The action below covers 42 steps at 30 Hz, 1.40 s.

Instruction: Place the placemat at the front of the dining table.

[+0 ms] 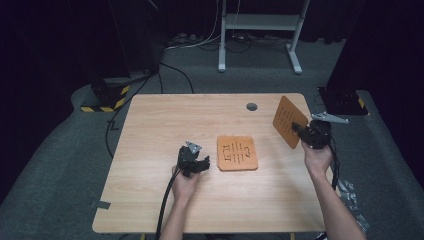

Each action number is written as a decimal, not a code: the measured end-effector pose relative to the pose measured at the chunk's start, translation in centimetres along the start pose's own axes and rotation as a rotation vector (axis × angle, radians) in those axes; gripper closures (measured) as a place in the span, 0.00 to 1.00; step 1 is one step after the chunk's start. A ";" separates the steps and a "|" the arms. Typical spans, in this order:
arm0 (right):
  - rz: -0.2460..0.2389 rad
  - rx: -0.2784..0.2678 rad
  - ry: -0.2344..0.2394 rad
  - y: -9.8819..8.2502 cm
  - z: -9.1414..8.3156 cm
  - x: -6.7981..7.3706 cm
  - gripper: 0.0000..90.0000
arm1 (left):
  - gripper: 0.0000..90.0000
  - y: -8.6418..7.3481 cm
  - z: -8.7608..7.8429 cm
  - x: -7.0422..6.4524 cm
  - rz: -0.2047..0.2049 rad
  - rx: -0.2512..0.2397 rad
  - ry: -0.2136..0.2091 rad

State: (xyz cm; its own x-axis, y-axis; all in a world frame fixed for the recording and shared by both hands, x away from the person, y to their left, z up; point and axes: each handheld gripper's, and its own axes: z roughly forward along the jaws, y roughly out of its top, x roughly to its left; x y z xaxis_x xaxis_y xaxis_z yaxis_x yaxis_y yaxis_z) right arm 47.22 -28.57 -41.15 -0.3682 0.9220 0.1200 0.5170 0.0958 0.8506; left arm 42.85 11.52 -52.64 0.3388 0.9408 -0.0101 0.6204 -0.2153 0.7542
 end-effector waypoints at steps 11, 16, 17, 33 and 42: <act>0.007 0.015 -0.036 -0.5 0.7 -0.5 0.96 | 0.35 0.0 0.0 0.0 0.000 0.000 0.000; 0.022 0.035 -0.052 -1.2 1.2 -0.9 0.96 | 0.35 0.0 0.0 0.0 0.000 0.000 0.000; 0.019 0.038 -0.054 -1.3 1.3 -0.9 0.96 | 0.35 0.0 0.0 0.0 0.000 0.000 0.000; 0.044 0.065 -0.097 -2.7 2.7 -1.5 0.96 | 0.32 0.0 0.0 -0.1 0.019 0.006 -0.011; 0.054 0.093 -0.100 -3.0 2.9 -1.9 0.95 | 0.32 0.0 0.0 -0.1 0.019 0.006 -0.010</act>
State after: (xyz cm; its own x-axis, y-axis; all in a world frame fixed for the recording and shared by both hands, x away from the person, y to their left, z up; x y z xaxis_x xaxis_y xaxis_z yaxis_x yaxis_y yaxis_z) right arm 48.61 -29.56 -45.47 -0.2617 0.9590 0.1087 0.6048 0.0752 0.7928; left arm 42.89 11.45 -52.62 0.3577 0.9338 -0.0030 0.6180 -0.2343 0.7504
